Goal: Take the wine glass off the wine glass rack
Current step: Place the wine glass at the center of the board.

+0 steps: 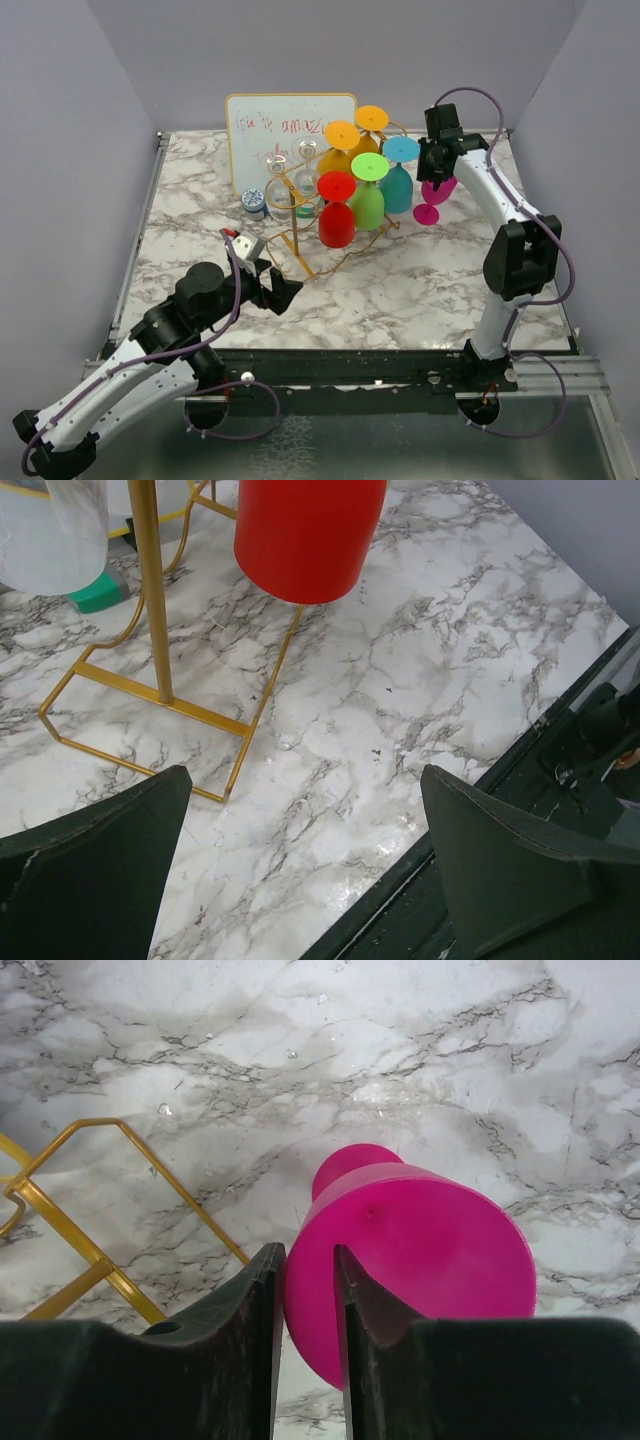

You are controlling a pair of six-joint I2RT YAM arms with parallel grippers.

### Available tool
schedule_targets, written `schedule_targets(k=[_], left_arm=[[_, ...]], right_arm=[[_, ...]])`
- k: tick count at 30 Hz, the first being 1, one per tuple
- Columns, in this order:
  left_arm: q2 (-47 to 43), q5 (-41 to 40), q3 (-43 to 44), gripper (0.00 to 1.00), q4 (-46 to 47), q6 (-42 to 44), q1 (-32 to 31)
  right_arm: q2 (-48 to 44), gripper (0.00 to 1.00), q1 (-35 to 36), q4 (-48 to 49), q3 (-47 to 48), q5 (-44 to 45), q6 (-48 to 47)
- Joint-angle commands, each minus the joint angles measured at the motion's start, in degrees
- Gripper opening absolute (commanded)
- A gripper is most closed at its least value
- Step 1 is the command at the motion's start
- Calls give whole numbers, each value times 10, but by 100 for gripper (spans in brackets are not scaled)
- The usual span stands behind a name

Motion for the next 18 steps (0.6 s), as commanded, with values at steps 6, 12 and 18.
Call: schedule_targets(k=[6,12,18], left_arm=[[15,5,-1,99,-8,-4,1],[14,0,-1,99,-8,-6,0],[15,-11,5,99,-17,-10,1]], right_arm=[[-5,38,-2,-27,38,-7,-10],[-23,41,-2,-33,47,1,-7],[-59,47,-2,-19,19,28,7]])
